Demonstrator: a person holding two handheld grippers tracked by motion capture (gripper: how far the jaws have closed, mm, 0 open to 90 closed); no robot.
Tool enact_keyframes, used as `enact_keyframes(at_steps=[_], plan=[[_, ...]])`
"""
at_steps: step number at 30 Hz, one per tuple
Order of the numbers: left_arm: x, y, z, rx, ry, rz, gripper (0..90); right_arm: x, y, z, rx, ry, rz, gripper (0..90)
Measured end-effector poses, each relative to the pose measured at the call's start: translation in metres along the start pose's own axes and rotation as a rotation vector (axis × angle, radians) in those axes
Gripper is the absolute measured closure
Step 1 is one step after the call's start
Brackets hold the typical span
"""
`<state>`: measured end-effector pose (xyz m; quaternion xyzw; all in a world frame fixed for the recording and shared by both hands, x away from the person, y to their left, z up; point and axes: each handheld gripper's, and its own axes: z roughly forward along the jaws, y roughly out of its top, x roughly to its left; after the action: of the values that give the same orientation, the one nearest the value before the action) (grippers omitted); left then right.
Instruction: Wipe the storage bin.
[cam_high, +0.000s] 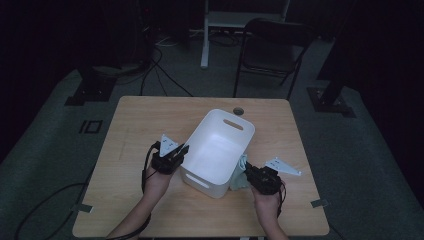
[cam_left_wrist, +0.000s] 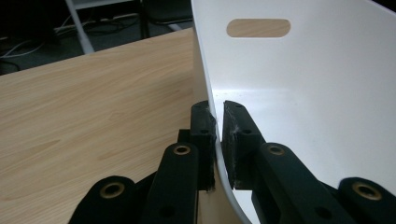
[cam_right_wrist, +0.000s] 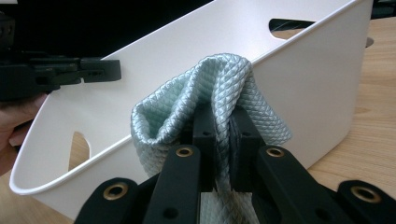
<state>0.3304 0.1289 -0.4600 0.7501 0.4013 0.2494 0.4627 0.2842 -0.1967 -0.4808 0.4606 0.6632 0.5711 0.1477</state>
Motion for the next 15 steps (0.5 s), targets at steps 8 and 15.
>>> enact_keyframes(at_steps=[8, 15], plan=[[-0.001, 0.001, 0.000, 0.005, -0.017, 0.026, 82.9, -0.003, -0.006, 0.006, 0.016, -0.026, -0.006, 83.8], [-0.001, 0.001, 0.001, 0.006, -0.018, 0.028, 82.6, -0.014, -0.017, 0.016, 0.073, -0.057, 0.016, 83.9]])
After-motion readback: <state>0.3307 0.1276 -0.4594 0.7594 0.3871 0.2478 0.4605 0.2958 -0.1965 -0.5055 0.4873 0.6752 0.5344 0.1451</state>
